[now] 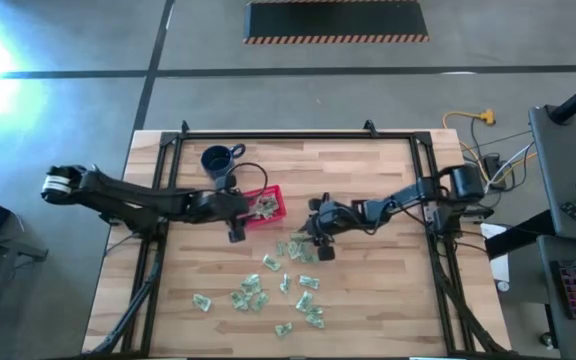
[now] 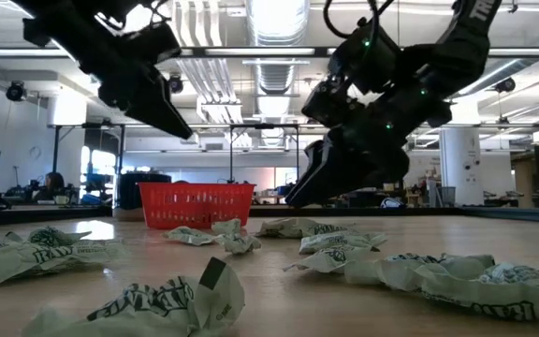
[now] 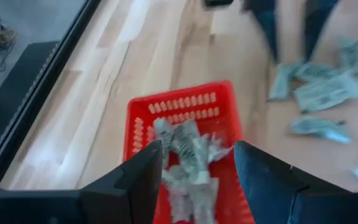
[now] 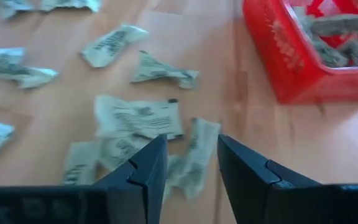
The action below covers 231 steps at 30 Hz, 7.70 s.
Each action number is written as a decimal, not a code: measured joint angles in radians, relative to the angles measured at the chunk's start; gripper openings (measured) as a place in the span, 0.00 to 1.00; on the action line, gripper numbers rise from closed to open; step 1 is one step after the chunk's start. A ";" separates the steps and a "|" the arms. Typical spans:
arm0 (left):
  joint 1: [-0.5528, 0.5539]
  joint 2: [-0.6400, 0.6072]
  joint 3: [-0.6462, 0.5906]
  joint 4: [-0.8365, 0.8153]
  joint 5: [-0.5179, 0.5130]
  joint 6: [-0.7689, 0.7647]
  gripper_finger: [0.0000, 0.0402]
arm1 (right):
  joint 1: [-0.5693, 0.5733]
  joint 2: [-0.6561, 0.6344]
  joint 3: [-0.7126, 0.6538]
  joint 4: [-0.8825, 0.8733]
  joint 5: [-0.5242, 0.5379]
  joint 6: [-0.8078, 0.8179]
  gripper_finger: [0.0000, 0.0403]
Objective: Pick and place items into bin
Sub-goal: Put the green stevia packet into the red bin
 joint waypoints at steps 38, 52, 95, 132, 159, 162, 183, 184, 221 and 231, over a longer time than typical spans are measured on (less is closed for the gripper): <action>-0.319 -0.115 -0.007 -0.201 -0.021 -0.380 0.46 | -0.025 0.003 0.010 -0.052 -0.033 -0.014 0.02; -0.470 0.008 -0.010 -0.224 -0.079 -0.568 0.46 | -0.092 -0.031 0.139 -0.058 0.049 -0.129 0.02; -0.393 0.416 -0.006 0.282 -0.097 -0.301 0.46 | -0.157 -0.134 0.166 -0.264 -0.070 -0.210 0.40; -0.248 0.473 -0.006 0.355 0.164 -0.270 0.23 | -0.124 -0.310 -0.045 -0.227 -0.058 -0.121 0.33; -0.279 0.474 0.045 0.277 0.166 -0.222 0.46 | -0.126 -0.308 -0.046 -0.227 -0.058 -0.140 0.33; -0.285 0.505 0.059 0.269 0.162 -0.205 0.46 | -0.126 -0.308 -0.046 -0.227 -0.058 -0.140 0.33; -0.291 0.557 0.165 0.109 0.146 -0.197 0.21 | -0.126 -0.308 -0.091 -0.219 -0.059 -0.132 0.33; -0.291 0.557 0.165 0.109 0.146 -0.197 0.18 | -0.126 -0.308 -0.095 -0.212 -0.059 -0.132 0.33; -0.139 0.329 0.133 -0.226 -0.333 -0.139 0.16 | -0.126 -0.308 -0.108 -0.156 -0.059 -0.122 0.33; -0.143 0.269 0.135 -0.215 -0.331 -0.148 0.43 | -0.073 -0.272 -0.107 -0.103 -0.171 -0.194 0.33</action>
